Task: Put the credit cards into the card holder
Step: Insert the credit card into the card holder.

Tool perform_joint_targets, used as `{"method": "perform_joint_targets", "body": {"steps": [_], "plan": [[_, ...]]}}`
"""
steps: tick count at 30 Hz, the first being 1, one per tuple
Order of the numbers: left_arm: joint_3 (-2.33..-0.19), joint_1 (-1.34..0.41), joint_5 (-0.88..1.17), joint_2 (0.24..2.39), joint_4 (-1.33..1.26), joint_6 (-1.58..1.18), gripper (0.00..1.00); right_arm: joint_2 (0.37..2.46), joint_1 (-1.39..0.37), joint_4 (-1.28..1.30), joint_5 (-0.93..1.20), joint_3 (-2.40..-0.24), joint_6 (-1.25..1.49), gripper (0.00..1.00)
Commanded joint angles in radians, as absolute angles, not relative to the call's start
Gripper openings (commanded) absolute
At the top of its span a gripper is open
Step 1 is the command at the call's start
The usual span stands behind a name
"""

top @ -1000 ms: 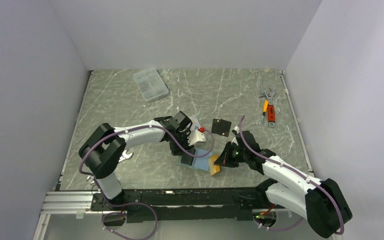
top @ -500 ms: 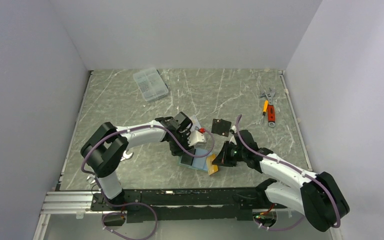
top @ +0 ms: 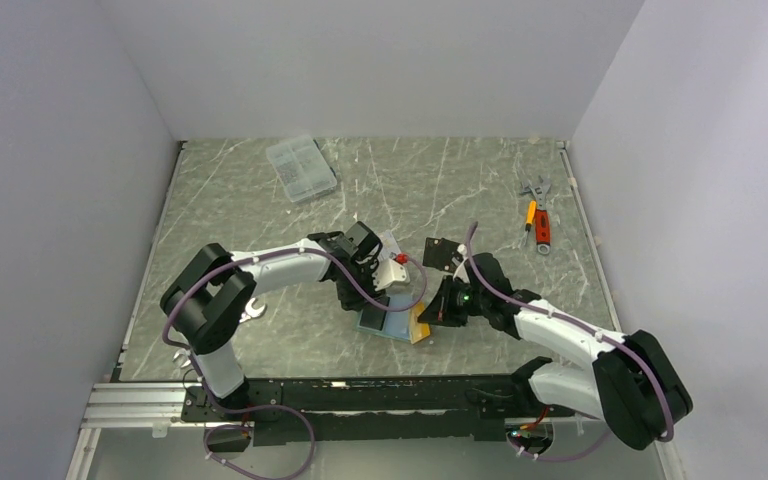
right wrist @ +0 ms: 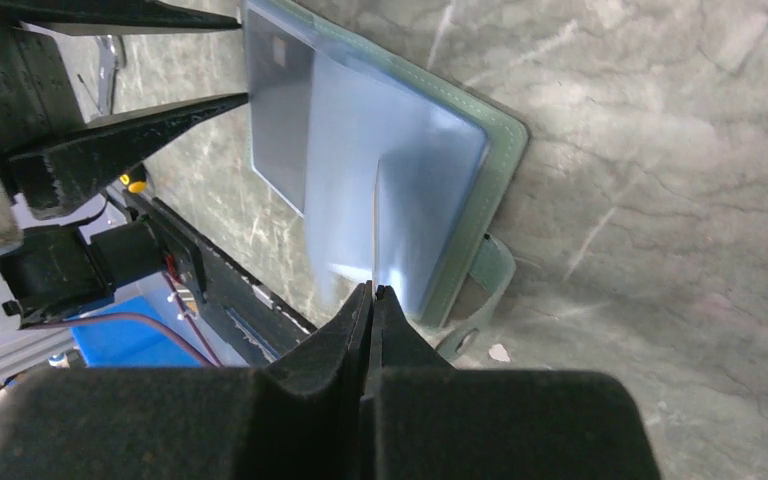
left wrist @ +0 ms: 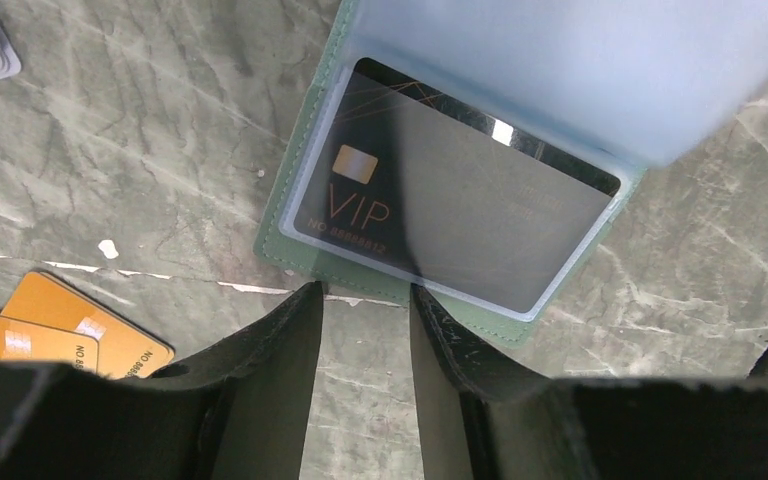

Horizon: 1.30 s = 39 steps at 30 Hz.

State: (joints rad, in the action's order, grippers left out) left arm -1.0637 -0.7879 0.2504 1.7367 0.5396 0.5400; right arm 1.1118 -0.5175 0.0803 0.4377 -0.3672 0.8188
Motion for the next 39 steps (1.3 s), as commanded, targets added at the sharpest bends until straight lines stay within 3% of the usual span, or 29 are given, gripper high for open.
{"method": "perform_joint_targets", "body": {"steps": [1,13,22,30,39], "plan": [[-1.074,-0.774,0.283,1.726,0.558,0.559,0.42,1.136,-0.515,0.03,0.468,-0.429,0.807,0.0],[-1.07,-0.754,0.344,1.704,0.564,0.555,0.41,1.174,-0.518,-0.07,0.517,-0.442,0.831,0.0],[-1.149,-0.595,0.646,1.686,0.669,0.572,0.41,1.328,-0.539,-0.143,0.548,-0.527,0.828,0.0],[-1.131,-0.561,0.655,1.668,0.7,0.668,0.41,1.459,-0.572,-0.154,0.565,-0.599,0.811,0.0],[-1.106,-0.558,0.578,1.638,0.662,0.752,0.41,1.414,-0.559,-0.108,0.546,-0.56,0.795,0.0]]}}
